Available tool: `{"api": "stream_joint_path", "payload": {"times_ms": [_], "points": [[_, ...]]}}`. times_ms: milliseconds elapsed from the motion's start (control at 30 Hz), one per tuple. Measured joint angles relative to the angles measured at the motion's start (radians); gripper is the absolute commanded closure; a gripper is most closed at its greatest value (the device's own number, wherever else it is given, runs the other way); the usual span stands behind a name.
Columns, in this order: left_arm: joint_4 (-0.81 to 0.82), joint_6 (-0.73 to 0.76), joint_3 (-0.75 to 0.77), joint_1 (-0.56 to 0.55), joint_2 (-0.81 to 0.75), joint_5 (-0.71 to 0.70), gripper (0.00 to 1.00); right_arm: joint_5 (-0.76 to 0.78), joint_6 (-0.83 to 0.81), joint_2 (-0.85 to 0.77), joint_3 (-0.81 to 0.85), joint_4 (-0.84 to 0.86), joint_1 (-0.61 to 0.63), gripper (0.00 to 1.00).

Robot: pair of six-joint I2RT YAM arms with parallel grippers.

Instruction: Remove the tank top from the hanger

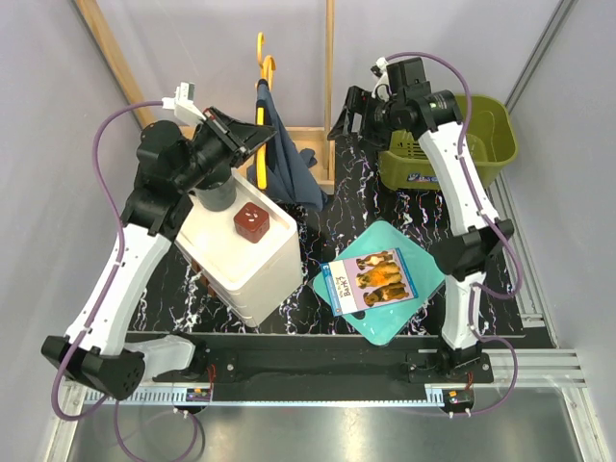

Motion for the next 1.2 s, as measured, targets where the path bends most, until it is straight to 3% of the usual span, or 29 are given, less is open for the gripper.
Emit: {"api": "stream_joint_path", "payload": {"times_ms": [267,433,767,1200], "points": [[0.032,-0.034,0.048,-0.028,0.103,-0.091,1.00,0.064,-0.113,-0.223,-0.045,-0.045,0.161,0.05],[0.035,-0.034,0.050,-0.122,0.118,-0.256,1.00,0.061,-0.130,-0.330,-0.051,-0.009,0.240,0.04],[-0.043,-0.025,0.106,-0.328,0.126,-0.628,1.00,0.133,-0.242,-0.403,-0.238,0.101,0.363,0.19],[-0.045,-0.104,0.058,-0.334,0.086,-0.652,1.00,0.170,-0.341,-0.483,-0.414,0.206,0.375,0.31]]}}
